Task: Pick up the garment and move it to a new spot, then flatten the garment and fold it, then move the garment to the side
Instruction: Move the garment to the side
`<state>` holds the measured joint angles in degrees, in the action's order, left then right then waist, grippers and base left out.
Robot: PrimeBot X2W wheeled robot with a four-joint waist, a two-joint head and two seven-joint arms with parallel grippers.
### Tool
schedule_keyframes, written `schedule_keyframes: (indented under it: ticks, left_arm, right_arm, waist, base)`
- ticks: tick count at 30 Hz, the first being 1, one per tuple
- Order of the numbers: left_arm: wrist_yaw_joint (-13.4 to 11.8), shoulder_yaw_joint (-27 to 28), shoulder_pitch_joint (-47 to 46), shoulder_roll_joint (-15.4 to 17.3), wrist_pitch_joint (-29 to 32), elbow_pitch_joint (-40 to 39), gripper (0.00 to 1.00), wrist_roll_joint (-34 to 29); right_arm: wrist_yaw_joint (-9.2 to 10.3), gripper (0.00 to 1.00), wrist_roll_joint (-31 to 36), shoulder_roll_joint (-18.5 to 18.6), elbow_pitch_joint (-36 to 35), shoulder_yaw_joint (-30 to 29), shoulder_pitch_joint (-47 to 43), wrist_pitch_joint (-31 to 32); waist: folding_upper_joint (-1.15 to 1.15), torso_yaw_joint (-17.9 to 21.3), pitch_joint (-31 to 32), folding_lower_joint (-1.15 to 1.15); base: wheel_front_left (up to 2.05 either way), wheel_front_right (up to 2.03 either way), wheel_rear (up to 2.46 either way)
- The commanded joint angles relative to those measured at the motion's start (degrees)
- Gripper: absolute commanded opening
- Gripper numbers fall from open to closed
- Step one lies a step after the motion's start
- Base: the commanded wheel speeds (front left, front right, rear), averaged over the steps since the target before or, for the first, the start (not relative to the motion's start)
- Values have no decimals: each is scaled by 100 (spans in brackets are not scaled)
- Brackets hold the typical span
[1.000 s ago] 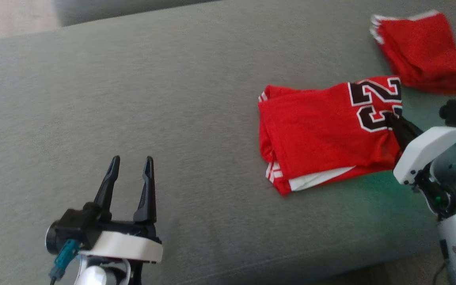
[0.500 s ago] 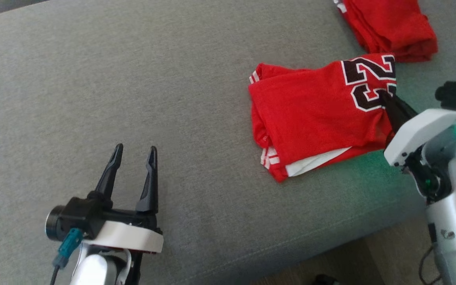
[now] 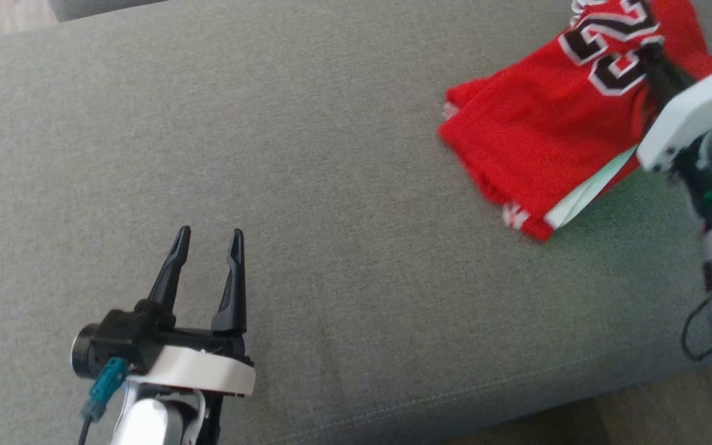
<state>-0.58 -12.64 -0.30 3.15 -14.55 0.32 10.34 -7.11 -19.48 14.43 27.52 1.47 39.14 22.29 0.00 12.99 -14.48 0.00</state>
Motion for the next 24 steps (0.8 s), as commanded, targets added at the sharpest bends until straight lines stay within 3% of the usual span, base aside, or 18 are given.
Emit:
schedule_keyframes:
  ticks: [1,12,24]
  left_arm:
    - [-34,140,-103,-24,-45,-195,100,31]
    - [-38,35,-108,-26,-45,-197,100,43]
    - [-33,-75,-127,-27,-45,-165,100,15]
  right_arm:
    - [-37,0,49,95,-163,18,251,8]
    - [-37,0,868,347,1222,-738,1425,-277]
    - [-37,0,2160,1090,2034,-1404,2072,-692]
  waist:
    - [0,-28,8,0]
    - [0,-270,-59,0]
    - [0,-655,-254,0]
  base:
    - [0,0,0]
    - [0,0,0]
    - [0,0,0]
